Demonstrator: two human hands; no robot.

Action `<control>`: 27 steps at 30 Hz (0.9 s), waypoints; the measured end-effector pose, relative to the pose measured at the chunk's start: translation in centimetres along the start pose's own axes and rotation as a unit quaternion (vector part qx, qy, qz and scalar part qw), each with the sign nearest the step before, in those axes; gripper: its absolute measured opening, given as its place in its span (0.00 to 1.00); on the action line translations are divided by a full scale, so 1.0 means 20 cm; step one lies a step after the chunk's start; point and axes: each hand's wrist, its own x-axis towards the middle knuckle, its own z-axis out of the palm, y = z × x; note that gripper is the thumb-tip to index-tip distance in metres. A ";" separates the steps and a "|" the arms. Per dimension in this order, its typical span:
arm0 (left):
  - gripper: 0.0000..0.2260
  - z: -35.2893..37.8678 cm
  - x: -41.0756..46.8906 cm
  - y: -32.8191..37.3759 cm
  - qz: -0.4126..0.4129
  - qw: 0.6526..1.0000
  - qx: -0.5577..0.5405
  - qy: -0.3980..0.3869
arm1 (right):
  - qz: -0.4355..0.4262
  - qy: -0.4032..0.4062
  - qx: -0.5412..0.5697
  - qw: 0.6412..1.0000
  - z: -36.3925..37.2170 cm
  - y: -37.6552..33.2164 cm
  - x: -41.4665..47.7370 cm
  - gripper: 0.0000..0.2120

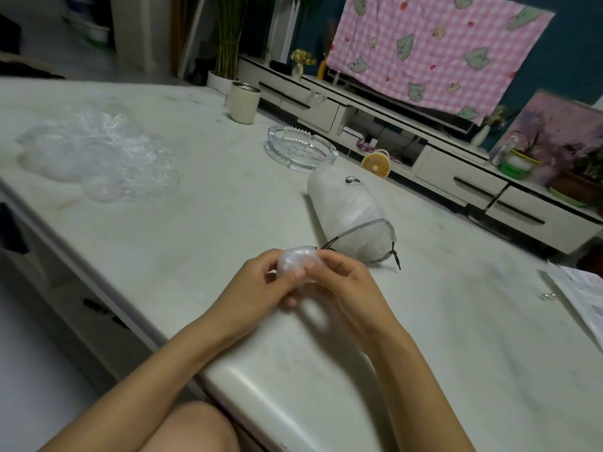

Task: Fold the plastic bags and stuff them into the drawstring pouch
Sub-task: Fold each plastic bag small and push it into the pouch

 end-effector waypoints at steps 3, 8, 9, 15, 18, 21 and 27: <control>0.07 0.01 0.03 0.00 -0.008 1.000 0.012 -0.003 | 0.007 -0.005 0.017 1.000 -0.02 -0.04 -0.02 0.07; 0.05 0.11 0.15 0.06 -0.010 0.990 0.128 -0.053 | -0.004 0.162 0.007 0.987 -0.10 -0.06 0.02 0.15; 0.04 0.13 0.18 0.08 -0.012 0.986 0.151 -0.067 | 0.000 0.180 0.017 0.984 -0.14 -0.07 0.02 0.16; 0.15 0.18 0.31 0.14 0.096 0.885 0.456 0.015 | -0.015 0.221 -0.009 0.975 -0.31 -0.12 0.00 0.10; 0.14 0.21 0.38 0.08 0.112 0.821 0.560 0.024 | -0.022 0.218 -0.057 0.974 -0.32 -0.09 0.01 0.09; 0.10 0.22 0.42 0.03 0.163 0.811 0.558 0.062 | -0.048 0.234 -0.103 0.966 -0.31 -0.06 0.04 0.08; 0.13 0.23 0.39 -0.05 0.285 0.907 0.310 -0.002 | -0.205 0.321 -0.271 0.884 -0.27 -0.02 0.09 0.13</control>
